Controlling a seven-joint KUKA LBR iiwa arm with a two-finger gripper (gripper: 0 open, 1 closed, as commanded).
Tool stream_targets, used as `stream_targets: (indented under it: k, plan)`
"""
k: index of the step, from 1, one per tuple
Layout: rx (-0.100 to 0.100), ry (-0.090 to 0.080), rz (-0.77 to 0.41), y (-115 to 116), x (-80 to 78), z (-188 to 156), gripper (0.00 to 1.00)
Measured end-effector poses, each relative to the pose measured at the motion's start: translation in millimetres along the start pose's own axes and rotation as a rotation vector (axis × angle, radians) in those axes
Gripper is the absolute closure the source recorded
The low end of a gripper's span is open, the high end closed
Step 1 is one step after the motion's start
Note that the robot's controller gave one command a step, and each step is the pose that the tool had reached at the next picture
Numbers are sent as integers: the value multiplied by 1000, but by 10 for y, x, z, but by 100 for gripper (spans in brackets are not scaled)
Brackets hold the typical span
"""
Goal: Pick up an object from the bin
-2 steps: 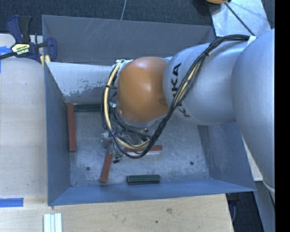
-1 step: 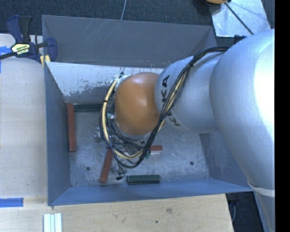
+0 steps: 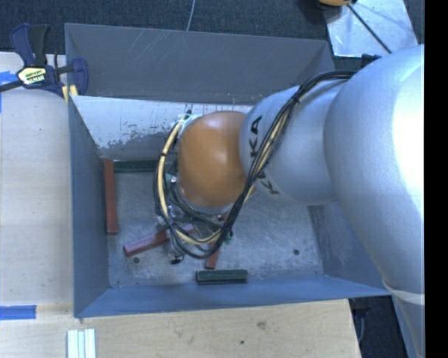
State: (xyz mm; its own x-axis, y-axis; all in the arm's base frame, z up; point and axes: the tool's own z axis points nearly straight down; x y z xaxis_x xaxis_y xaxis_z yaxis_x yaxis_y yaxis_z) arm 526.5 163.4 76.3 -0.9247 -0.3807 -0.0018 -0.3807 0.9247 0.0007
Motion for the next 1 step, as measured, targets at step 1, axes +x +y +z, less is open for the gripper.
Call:
stream_targets:
  k: [1]
  plan:
    - [0,1,1,-1,1,2,100]
